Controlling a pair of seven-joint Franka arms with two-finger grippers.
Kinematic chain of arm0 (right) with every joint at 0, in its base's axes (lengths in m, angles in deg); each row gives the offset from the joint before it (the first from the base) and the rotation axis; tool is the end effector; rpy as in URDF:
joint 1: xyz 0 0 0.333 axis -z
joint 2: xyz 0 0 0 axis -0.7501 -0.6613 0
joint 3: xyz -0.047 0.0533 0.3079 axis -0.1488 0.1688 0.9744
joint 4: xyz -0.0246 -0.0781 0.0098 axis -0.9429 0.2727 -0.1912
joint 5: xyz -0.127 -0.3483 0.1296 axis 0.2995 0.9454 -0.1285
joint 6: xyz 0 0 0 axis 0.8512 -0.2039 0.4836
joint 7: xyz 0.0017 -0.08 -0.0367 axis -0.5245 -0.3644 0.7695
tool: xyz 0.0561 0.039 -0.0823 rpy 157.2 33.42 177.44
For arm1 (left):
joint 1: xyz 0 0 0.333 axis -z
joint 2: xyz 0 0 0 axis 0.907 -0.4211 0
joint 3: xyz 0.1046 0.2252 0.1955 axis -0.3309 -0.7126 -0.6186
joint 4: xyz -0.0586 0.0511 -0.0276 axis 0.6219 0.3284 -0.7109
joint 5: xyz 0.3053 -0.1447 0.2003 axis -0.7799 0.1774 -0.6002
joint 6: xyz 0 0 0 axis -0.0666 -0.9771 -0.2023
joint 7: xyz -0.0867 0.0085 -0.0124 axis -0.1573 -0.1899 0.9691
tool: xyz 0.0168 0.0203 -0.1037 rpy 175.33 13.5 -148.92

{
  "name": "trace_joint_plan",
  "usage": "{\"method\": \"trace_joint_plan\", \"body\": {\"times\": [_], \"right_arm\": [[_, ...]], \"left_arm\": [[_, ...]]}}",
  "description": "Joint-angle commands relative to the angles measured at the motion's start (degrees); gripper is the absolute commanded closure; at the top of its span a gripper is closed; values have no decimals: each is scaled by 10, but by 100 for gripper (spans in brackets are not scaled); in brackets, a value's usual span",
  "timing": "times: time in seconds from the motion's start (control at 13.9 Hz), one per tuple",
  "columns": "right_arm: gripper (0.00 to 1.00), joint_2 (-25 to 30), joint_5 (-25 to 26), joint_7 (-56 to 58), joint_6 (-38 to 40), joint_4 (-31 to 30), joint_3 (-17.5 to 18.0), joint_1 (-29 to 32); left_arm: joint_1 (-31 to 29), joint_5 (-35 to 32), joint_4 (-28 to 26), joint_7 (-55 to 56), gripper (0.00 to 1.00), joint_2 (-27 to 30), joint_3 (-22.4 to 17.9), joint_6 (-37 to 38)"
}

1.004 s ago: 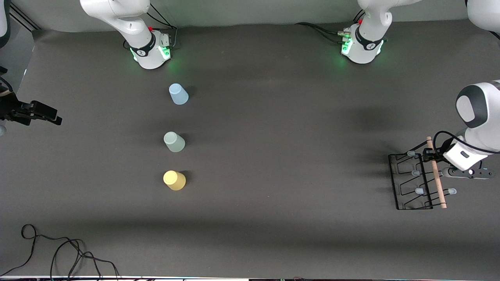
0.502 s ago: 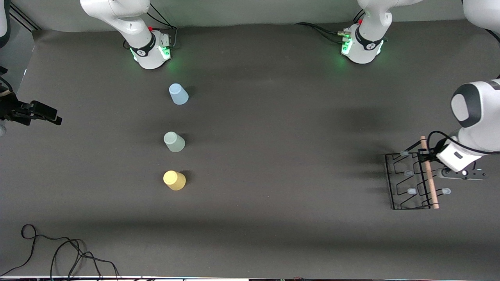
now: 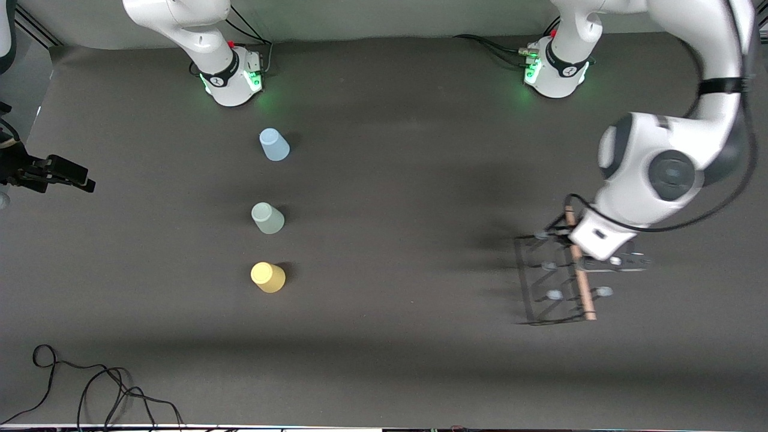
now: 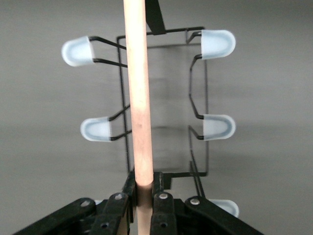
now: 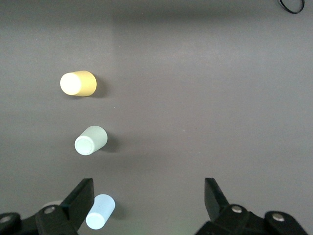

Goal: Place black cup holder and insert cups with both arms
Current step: 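Lift the holder with the left gripper and carry it toward the cups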

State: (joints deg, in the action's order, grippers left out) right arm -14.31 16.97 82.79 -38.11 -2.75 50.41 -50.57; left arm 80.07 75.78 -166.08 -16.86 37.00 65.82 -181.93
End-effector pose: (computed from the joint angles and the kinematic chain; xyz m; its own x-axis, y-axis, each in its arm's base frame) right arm 0.5590 -0.0542 0.5959 0.9982 -0.0471 -0.0385 -0.0478 -0.9987 -0.0181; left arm 0.5972 -0.1692 0.3837 0.9988 0.0475 0.0129 0.0477 -0.9987 -0.0161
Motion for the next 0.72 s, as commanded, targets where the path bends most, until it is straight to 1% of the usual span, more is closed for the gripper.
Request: {"method": "trace_joint_plan", "body": {"times": [0.0,0.14,0.29,0.43,0.57,0.65], "right_arm": [[0,-3,6,12,7,9,-1,0],[0,-3,6,12,7,9,-1,0],[0,-3,6,12,7,9,-1,0],[0,-3,6,12,7,9,-1,0],[0,-3,6,12,7,9,-1,0],[0,-3,6,13,8,9,-1,0]], "left_arm": [[82,-5,53,112,100,-14,-11,15],[138,-8,58,176,100,-28,-11,7],[182,-8,68,221,100,-30,-11,4],[224,-8,104,291,100,-44,-11,0],[236,-2,141,317,100,-60,-7,-11],[245,-1,149,317,100,-67,4,-11]]}}
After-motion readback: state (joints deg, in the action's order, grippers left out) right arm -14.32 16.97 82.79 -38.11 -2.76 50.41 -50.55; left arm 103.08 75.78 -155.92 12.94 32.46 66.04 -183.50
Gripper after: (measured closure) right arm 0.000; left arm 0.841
